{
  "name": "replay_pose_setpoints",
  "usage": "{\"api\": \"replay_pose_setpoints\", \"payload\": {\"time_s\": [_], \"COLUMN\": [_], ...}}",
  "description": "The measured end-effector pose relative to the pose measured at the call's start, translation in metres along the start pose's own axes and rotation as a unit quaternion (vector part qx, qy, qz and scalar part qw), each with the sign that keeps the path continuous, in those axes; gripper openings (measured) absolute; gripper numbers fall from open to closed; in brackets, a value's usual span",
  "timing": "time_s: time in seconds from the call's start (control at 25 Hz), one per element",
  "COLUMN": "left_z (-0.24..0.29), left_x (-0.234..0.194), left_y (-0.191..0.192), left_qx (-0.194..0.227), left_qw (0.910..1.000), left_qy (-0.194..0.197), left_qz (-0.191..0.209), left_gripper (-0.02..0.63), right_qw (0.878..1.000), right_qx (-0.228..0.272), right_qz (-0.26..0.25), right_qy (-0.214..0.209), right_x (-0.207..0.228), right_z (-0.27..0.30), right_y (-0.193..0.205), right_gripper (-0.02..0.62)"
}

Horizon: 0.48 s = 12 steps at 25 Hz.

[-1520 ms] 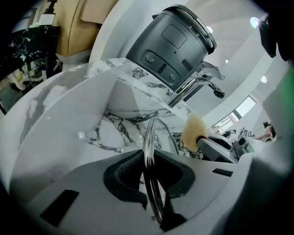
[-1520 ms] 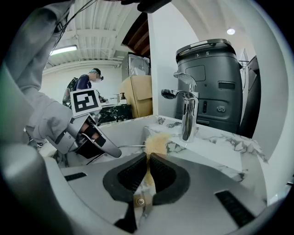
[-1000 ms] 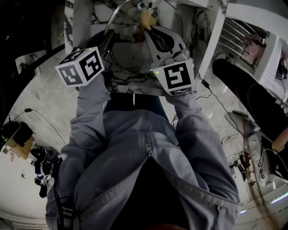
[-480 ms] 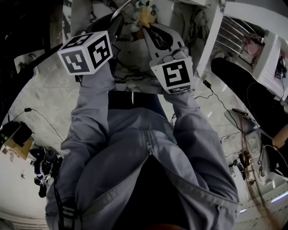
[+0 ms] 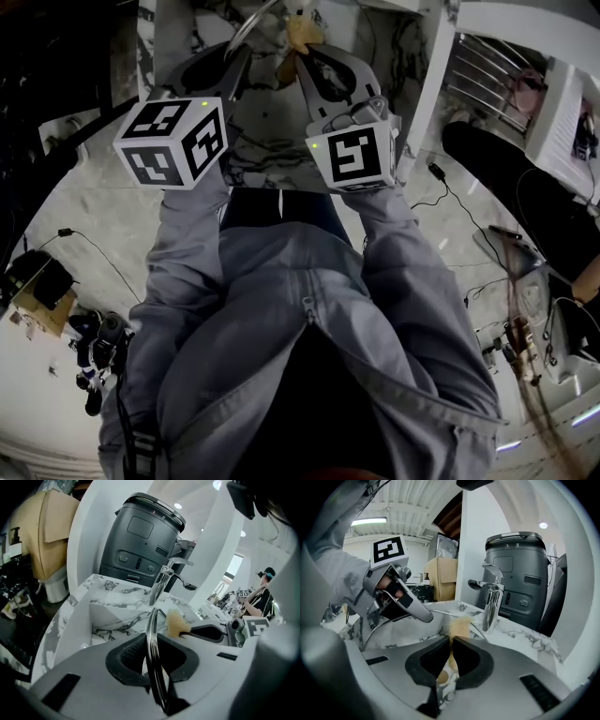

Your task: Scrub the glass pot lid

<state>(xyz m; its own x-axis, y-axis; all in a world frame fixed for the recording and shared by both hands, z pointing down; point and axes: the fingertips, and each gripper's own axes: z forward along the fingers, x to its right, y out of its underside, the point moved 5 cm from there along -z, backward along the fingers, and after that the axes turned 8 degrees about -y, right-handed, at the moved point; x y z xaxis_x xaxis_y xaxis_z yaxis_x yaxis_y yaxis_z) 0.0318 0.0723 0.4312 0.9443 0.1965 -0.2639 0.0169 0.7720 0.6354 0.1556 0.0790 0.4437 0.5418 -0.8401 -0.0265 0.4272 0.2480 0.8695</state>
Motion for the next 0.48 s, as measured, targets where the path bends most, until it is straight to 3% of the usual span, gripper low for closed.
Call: {"api": "replay_pose_setpoints", "payload": {"time_s": [0.48], "left_z": [-0.042], "left_x": [-0.025], "left_y": [-0.003], "left_qx": [0.012], "left_qw": [0.9994], "left_qy": [-0.03], "left_qz": [0.009], "left_gripper": [0.067], "right_qw": [0.994], "right_qx": [-0.007], "right_qz": [-0.113], "right_qy": [0.002], "right_x": [-0.024], "right_z": [0.046], "right_y": [-0.035], "right_gripper": [0.043]}}
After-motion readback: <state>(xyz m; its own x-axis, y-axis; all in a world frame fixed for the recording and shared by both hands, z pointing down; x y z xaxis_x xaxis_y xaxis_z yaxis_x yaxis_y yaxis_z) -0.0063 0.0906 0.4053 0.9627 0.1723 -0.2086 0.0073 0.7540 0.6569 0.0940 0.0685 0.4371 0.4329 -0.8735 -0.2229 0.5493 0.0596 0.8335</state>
